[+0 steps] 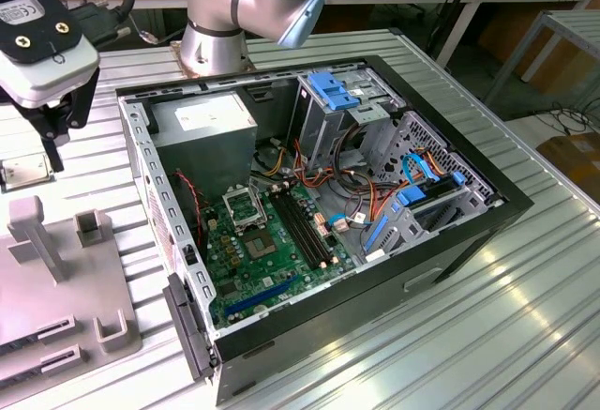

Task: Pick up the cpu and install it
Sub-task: 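Pick up the cpu and move it towards the insertion slot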

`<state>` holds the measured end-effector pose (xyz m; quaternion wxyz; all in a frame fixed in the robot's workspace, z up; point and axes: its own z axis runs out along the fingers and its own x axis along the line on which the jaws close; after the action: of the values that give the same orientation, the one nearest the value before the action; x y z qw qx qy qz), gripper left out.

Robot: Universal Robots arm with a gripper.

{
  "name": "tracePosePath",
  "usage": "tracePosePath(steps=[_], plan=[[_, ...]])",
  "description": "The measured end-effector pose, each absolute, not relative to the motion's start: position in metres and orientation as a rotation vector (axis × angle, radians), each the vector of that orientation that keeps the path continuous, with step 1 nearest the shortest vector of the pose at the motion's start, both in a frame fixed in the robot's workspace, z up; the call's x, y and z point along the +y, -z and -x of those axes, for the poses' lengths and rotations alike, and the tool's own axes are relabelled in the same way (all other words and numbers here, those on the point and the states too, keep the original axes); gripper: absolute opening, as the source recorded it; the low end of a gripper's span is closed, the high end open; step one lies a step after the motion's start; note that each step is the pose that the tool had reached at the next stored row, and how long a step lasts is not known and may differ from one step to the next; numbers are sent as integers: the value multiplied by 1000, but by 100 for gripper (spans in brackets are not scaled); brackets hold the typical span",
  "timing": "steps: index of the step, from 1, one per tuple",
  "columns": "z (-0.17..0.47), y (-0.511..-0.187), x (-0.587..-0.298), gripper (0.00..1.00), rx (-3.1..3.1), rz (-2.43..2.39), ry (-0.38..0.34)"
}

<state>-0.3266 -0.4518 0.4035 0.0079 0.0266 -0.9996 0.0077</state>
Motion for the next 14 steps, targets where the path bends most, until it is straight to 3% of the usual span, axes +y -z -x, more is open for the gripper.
tracePosePath(steps=[14], plan=[[316, -403, -452, 47, -3125, -83, -24]])
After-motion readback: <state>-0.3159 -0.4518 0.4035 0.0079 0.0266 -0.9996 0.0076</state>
